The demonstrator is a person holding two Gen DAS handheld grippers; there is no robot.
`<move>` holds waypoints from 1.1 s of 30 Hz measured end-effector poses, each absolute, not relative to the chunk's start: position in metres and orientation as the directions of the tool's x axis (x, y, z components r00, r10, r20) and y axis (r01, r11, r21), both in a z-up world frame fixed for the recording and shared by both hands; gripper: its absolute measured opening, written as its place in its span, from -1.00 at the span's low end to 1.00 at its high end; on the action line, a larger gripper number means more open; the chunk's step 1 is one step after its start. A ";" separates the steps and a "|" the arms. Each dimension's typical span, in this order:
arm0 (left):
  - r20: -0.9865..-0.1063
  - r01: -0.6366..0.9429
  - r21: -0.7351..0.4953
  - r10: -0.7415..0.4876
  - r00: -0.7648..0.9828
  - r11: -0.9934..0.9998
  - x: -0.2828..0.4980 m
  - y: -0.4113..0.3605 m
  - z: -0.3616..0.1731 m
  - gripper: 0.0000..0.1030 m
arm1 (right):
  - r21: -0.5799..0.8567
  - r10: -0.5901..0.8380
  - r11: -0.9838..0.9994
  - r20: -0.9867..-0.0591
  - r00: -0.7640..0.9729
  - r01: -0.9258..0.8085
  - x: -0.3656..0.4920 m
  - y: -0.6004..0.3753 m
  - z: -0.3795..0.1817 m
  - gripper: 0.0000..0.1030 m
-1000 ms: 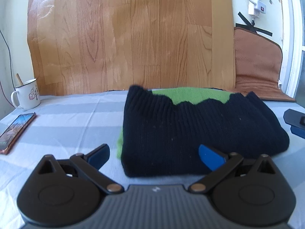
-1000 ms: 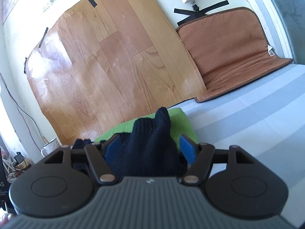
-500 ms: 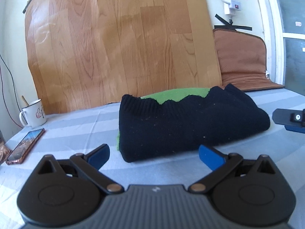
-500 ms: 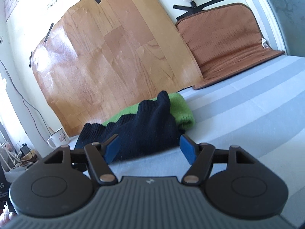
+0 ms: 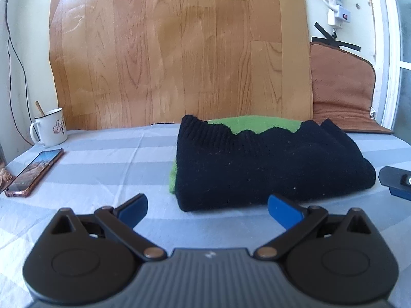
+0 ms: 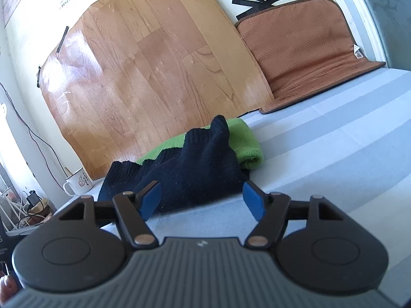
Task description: Fold small clothes
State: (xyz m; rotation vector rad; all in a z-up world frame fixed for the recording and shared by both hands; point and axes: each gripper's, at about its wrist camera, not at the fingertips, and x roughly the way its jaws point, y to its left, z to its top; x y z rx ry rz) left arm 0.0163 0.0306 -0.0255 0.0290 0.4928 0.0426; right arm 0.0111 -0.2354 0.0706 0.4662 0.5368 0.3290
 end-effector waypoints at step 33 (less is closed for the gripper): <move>-0.469 -0.064 0.106 0.107 0.877 0.992 0.015 0.027 -0.027 1.00 | 0.521 0.446 0.831 -0.412 0.794 -0.196 0.012 -0.233 0.070 0.64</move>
